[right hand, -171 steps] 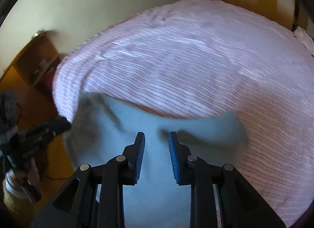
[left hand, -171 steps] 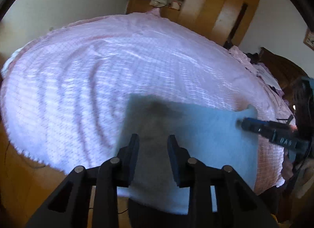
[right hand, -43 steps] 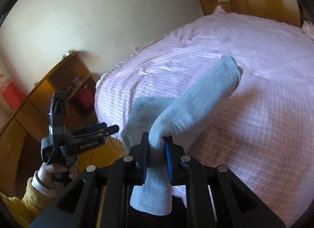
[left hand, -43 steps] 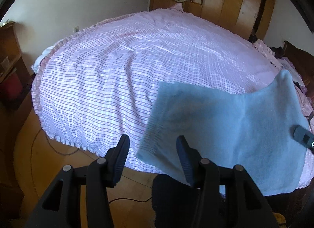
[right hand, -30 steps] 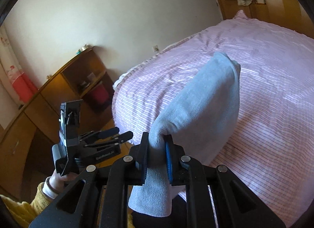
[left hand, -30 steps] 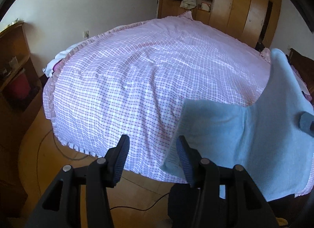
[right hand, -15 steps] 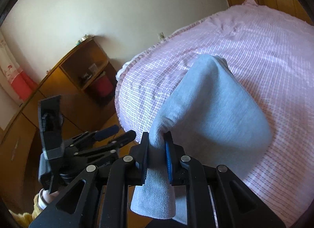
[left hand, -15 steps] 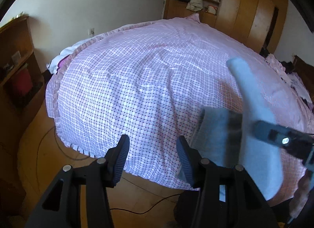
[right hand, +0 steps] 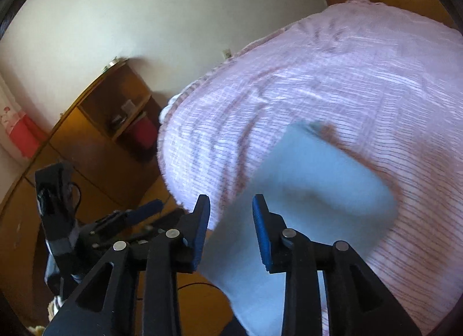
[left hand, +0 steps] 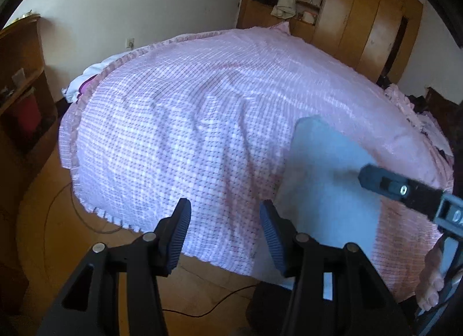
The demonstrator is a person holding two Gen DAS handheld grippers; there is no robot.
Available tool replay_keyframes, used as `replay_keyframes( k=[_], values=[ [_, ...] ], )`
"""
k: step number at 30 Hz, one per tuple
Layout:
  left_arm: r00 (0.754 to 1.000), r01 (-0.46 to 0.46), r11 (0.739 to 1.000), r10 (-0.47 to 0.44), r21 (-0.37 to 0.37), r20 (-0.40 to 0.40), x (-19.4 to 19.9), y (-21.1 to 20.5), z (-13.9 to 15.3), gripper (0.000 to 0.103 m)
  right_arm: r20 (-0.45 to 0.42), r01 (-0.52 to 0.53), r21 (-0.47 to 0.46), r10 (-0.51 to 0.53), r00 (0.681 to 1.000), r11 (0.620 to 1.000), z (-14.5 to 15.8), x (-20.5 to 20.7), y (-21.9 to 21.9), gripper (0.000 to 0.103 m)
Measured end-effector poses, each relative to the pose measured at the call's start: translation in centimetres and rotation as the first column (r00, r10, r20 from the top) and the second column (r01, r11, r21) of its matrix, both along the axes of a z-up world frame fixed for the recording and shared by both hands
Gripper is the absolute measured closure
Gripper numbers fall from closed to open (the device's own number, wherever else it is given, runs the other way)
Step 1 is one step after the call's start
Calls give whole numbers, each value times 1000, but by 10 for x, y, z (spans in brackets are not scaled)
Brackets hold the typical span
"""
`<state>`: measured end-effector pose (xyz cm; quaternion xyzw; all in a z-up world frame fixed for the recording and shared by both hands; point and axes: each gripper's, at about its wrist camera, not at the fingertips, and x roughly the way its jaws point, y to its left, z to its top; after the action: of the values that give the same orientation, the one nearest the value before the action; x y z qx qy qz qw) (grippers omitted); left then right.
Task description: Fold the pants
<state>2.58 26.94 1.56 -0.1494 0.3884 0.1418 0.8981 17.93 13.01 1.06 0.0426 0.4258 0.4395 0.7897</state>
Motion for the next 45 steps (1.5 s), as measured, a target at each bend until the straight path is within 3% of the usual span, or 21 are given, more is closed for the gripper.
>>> replay_keyframes(
  k=[2, 5, 9, 15, 23, 29, 33, 37, 42, 45],
  values=[
    [1000, 26, 999, -26, -23, 17, 3, -3, 2, 51, -8, 47, -12, -47, 999, 999, -3, 1, -19, 75],
    [996, 81, 994, -79, -74, 30, 13, -9, 1, 50, 4, 109, -29, -109, 994, 994, -6, 1, -42, 63],
    [989, 146, 988, -144, -48, 28, 26, -21, -2, 50, -46, 206, -38, -207, 977, 978, -26, 1, -76, 50],
    [973, 232, 968, -231, -91, 20, 43, -27, -15, 50, -226, 176, -5, -173, 959, 984, -62, 5, -82, 50],
    [959, 273, 947, -281, -172, -25, 71, -15, -43, 49, -233, 124, 0, -120, 965, 992, -79, 4, -63, 50],
    [952, 298, 910, -307, -288, 14, 79, 1, -60, 49, -236, 98, -8, -97, 967, 995, -91, 9, -36, 50],
    [943, 321, 896, -331, -308, 20, 83, 5, -66, 44, -210, 95, -13, -95, 973, 995, -94, 12, -21, 49],
    [932, 341, 839, -360, -425, 36, 82, 5, -79, 44, -195, 100, -16, -101, 976, 995, -95, 14, -15, 48],
    [934, 347, 842, -352, -413, 68, 75, 2, -79, 50, -165, 74, -8, -75, 983, 997, -83, 11, -4, 71],
    [938, 340, 836, -336, -431, 87, 64, 4, -74, 55, -169, 55, 30, -50, 984, 998, -72, 8, -4, 79]
  ],
)
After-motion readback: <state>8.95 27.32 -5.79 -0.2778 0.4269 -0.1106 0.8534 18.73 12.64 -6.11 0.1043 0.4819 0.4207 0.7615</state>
